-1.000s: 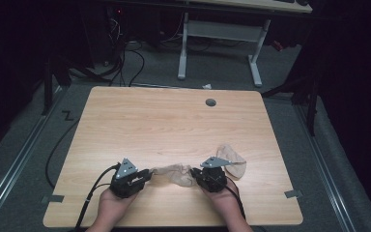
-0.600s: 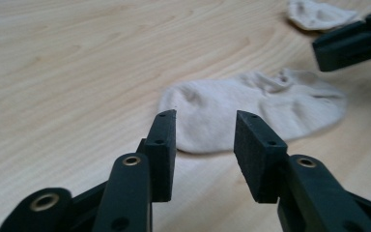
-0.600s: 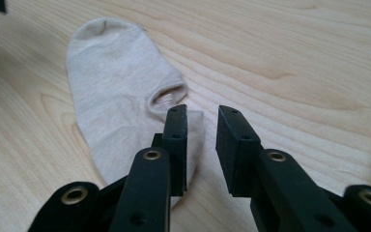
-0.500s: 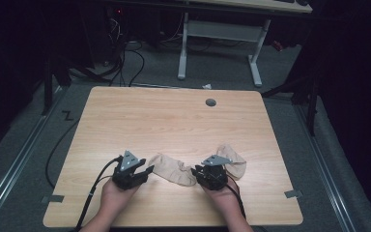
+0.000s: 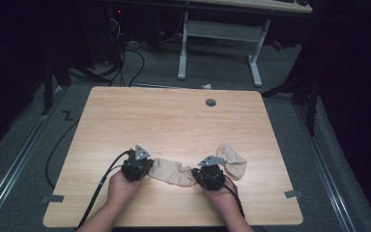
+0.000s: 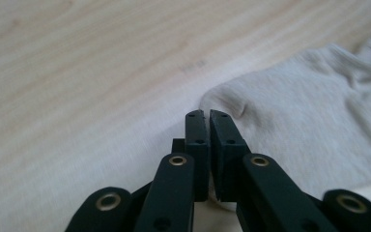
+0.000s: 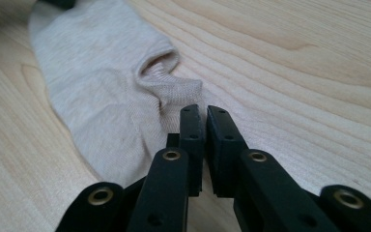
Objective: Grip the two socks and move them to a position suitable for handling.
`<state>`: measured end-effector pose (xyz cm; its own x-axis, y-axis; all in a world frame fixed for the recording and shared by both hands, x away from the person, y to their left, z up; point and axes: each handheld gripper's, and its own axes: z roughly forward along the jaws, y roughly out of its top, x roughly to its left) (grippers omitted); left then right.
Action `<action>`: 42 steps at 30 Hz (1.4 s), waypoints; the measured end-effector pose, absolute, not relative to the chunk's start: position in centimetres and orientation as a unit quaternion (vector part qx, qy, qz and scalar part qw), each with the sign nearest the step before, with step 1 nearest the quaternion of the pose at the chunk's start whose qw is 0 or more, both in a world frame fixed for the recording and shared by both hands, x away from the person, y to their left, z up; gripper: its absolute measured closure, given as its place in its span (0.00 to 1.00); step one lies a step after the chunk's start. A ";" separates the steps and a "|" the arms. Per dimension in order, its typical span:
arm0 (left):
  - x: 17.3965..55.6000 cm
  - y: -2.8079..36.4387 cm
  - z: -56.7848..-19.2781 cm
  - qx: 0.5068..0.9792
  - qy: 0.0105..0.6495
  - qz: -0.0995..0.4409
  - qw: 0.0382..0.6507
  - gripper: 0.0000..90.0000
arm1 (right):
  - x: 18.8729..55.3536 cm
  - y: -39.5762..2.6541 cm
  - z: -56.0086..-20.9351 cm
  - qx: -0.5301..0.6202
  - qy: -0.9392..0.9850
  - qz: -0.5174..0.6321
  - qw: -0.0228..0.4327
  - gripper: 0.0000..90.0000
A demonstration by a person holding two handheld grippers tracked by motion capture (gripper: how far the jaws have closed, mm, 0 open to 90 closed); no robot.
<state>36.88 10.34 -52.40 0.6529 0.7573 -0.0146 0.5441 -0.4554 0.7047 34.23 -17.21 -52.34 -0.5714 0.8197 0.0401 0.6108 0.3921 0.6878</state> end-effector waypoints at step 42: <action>32.5 16.0 -49.9 0.808 0.375 0.164 0.424 0.61 | 37.5 -23.0 -48.6 0.486 0.783 0.295 0.251 0.95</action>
<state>32.50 15.97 -49.85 0.6651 0.7449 -0.0535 0.4675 -0.3594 0.8076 37.55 -22.98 -48.56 -0.4016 0.9097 -0.1055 0.6136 0.3528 0.7064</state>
